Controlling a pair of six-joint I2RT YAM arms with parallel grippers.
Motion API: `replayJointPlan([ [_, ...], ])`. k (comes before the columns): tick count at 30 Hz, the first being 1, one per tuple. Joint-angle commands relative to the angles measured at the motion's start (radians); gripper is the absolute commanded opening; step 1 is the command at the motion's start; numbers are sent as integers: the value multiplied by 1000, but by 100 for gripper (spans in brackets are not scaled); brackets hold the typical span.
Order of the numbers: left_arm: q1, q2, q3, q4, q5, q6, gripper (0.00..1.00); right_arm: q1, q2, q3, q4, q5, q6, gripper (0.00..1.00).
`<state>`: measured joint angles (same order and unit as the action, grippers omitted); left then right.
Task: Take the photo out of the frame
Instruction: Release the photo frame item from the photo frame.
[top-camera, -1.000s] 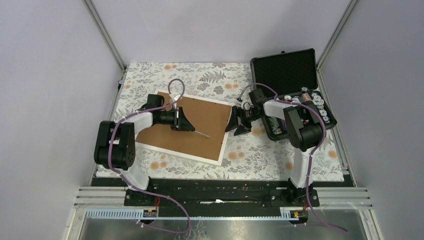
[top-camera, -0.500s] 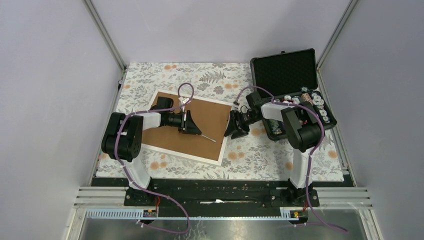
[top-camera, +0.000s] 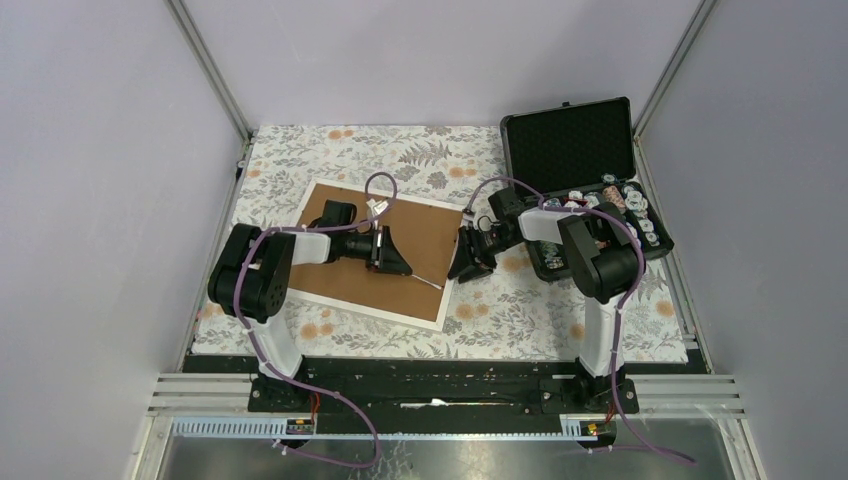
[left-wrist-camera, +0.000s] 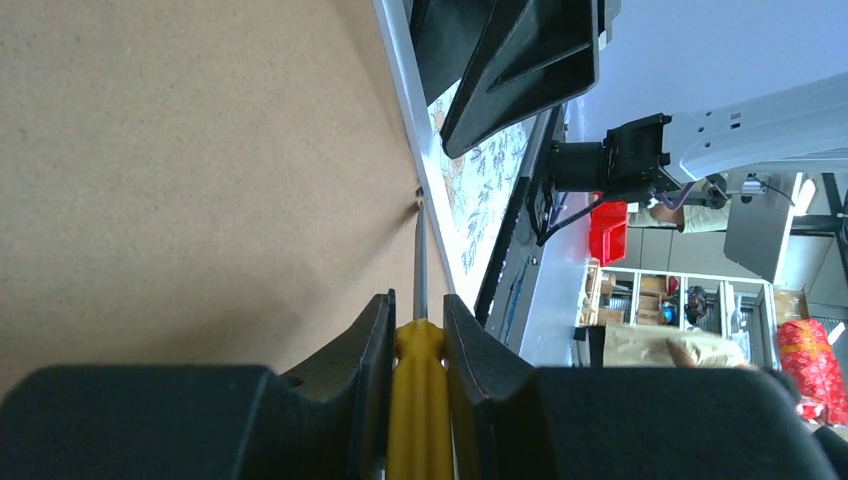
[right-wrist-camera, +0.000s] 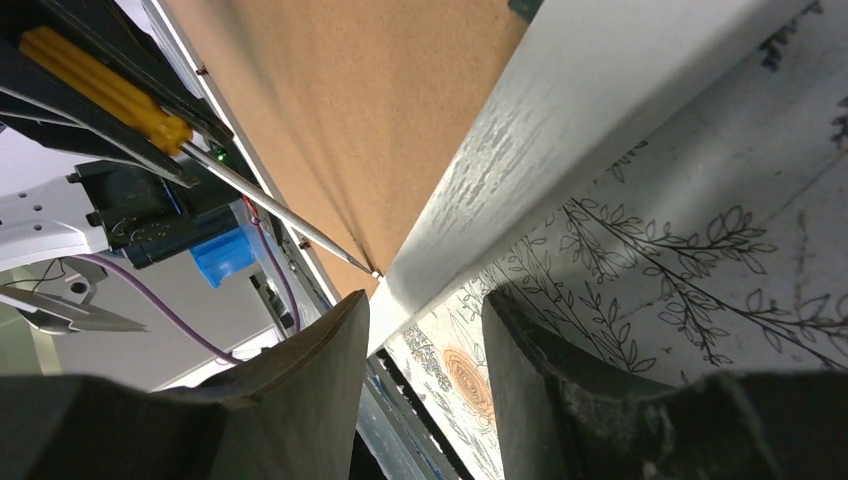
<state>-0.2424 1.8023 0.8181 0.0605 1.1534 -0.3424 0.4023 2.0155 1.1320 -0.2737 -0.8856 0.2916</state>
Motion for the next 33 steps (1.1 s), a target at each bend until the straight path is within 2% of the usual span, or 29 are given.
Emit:
replayJointPlan([
  [1, -6, -13, -52, 148, -18, -83, 0, 27, 43, 5, 16, 36, -2, 53],
  [5, -6, -26, -96, 236, -51, -148, 0, 32, 58, 8, 29, 37, 11, 50],
  [16, -4, 1, -141, 336, -85, -210, 0, 43, 104, 24, 39, 28, 40, 44],
  [23, 51, -20, -130, 269, -74, -167, 0, 42, 115, 20, 37, 59, 46, 41],
  [27, 63, -23, -143, 302, -61, -205, 0, 41, 129, 24, 28, 92, 49, 33],
  [33, 77, -19, -142, 294, -66, -201, 0, 39, 156, 38, 19, 96, 53, 31],
])
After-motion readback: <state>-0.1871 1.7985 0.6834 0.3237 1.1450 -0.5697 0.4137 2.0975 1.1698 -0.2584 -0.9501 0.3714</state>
